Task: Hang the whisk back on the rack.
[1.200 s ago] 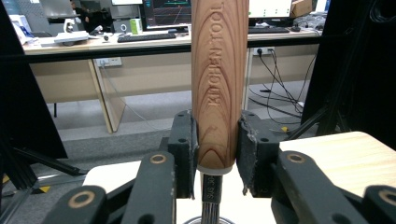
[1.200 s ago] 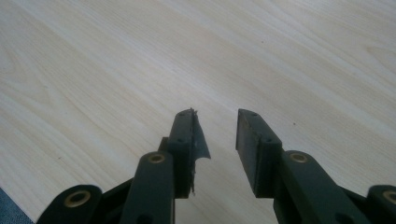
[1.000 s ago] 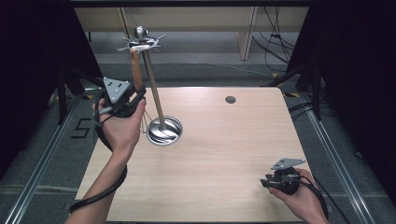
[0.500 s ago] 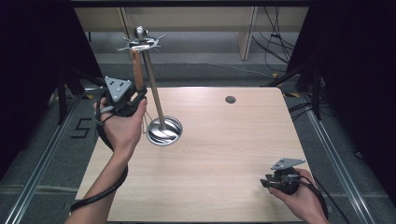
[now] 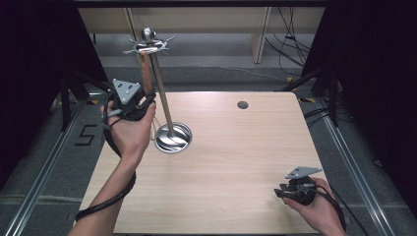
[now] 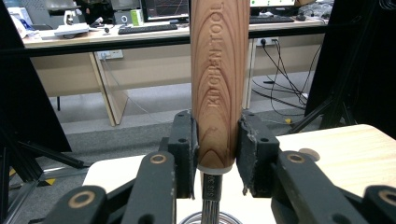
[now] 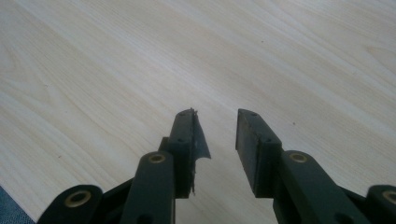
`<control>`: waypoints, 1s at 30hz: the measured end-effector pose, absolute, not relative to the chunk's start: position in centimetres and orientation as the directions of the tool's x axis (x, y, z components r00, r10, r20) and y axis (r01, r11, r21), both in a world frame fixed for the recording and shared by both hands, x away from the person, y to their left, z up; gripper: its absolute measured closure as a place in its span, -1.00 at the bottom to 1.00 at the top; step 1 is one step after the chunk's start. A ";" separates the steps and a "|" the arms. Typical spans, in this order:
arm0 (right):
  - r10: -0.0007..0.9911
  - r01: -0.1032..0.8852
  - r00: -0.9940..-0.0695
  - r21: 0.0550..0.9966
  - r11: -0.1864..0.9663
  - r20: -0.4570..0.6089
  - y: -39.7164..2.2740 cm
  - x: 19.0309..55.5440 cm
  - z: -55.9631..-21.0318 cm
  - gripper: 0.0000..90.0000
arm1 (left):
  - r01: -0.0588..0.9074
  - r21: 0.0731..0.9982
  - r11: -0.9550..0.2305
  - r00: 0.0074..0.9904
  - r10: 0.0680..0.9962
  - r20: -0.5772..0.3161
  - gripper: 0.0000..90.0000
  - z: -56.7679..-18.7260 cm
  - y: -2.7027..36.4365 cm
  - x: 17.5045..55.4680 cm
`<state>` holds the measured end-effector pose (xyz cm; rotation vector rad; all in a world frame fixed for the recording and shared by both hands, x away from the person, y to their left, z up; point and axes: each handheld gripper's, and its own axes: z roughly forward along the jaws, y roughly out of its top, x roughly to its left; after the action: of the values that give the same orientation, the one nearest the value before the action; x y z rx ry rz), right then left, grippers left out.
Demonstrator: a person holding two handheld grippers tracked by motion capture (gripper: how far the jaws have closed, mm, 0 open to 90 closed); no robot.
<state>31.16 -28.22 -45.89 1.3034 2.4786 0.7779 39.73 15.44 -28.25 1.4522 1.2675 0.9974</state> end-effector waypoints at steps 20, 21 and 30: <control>0.813 0.690 -0.581 0.553 0.467 0.038 -28.2 31.2 -45.9 0.52 | 0.250 0.968 -0.036 0.128 0.992 0.004 0.52 -28.2 15.1 40.7; 0.814 0.691 -0.580 0.553 0.466 0.040 -28.2 31.2 -45.9 0.52 | 0.251 0.967 -0.035 0.128 0.992 0.003 0.52 -28.3 15.1 40.8; 0.813 0.690 -0.581 0.554 0.466 0.040 -28.2 31.1 -45.9 0.51 | 0.252 0.966 -0.055 0.130 0.991 0.022 0.51 -28.5 15.0 41.0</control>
<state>31.14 -28.20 -45.89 1.2976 2.4851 0.7804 40.96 15.04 -28.54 1.4831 1.2789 1.0085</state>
